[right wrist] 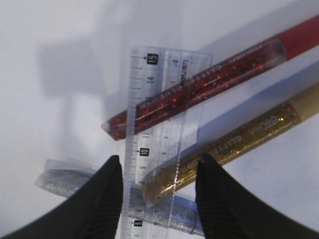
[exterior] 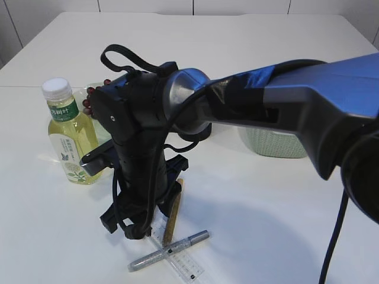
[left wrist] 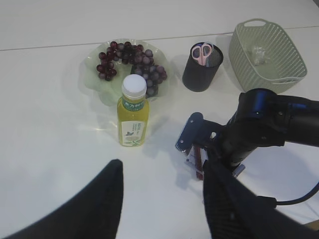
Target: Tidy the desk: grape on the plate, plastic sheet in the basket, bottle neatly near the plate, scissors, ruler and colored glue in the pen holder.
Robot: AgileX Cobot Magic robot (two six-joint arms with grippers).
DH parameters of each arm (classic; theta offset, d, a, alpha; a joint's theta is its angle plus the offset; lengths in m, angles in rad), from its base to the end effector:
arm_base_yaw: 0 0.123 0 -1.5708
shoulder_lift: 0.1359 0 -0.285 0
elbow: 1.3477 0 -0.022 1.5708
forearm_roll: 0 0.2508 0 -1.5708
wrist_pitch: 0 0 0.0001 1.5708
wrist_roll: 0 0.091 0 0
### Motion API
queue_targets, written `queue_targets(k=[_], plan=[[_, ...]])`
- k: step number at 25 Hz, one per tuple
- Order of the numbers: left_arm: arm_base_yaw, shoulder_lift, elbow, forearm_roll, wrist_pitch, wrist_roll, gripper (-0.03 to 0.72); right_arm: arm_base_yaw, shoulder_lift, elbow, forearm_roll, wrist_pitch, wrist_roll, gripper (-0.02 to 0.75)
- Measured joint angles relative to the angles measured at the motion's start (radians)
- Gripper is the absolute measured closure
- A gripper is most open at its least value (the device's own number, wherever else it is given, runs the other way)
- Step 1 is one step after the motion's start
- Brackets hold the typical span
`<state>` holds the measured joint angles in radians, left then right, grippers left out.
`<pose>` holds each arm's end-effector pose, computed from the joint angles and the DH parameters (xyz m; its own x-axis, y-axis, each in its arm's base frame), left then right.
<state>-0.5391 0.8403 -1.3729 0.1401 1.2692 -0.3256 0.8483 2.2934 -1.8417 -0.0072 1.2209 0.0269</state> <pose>0.0952 -0.0428 0.4683 -0.6132 0.0435 -0.7887 0.2560 0.9555 -0.1463 0.3023 0.3420 0.1494 -0.6793 -0.7337 0.0144 -0.7338 0.6793 -0.0071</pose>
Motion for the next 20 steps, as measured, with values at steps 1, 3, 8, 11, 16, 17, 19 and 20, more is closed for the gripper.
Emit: queue_targets(k=[1, 3, 8, 11, 16, 17, 19, 20], plan=[[0.000, 0.000, 0.000, 0.000, 0.000, 0.000, 0.305, 0.000, 0.000, 0.000, 0.000, 0.000, 0.000, 0.352], [0.000, 0.000, 0.000, 0.000, 0.000, 0.000, 0.305, 0.000, 0.000, 0.000, -0.001, 0.000, 0.000, 0.352], [0.000, 0.000, 0.000, 0.000, 0.000, 0.000, 0.304, 0.000, 0.000, 0.000, -0.001, 0.000, 0.000, 0.352], [0.000, 0.000, 0.000, -0.004, 0.000, 0.000, 0.304, 0.000, 0.000, 0.000, -0.001, -0.001, 0.000, 0.352], [0.000, 0.000, 0.000, -0.008, 0.000, 0.000, 0.305, 0.000, 0.000, 0.000, -0.001, -0.001, 0.000, 0.352], [0.000, 0.000, 0.000, -0.008, 0.000, 0.000, 0.305, 0.000, 0.000, 0.000, -0.001, -0.001, 0.000, 0.352], [0.000, 0.000, 0.000, -0.010, 0.000, 0.000, 0.305, 0.000, 0.000, 0.000, -0.001, -0.002, 0.000, 0.352], [0.000, 0.000, 0.000, -0.010, 0.000, 0.000, 0.305, 0.000, 0.000, 0.000, -0.001, -0.003, 0.000, 0.352]])
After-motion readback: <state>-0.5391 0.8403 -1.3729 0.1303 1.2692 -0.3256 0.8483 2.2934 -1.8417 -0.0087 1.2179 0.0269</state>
